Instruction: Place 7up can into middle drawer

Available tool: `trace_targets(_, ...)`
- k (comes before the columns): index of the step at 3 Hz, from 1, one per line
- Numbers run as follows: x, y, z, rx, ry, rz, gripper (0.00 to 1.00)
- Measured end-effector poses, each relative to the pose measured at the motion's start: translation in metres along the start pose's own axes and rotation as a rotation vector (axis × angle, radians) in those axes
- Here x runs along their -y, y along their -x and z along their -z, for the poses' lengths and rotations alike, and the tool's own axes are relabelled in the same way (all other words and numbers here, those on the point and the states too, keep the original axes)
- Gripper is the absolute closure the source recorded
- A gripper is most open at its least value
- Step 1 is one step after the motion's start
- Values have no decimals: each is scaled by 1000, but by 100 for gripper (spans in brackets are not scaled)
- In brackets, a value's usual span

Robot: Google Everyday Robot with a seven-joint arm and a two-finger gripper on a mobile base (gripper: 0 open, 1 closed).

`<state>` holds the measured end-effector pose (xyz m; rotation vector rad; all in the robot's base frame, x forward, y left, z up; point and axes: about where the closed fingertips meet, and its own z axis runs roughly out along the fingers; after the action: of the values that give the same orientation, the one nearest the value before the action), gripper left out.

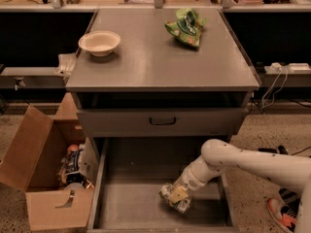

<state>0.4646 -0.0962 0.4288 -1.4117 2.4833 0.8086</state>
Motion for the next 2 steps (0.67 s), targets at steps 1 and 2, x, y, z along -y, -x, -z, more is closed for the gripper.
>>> trace_targets(1, 18, 7, -18, 13, -18, -37, 100)
trace_targets(2, 30, 13, -27, 26, -29, -72, 100)
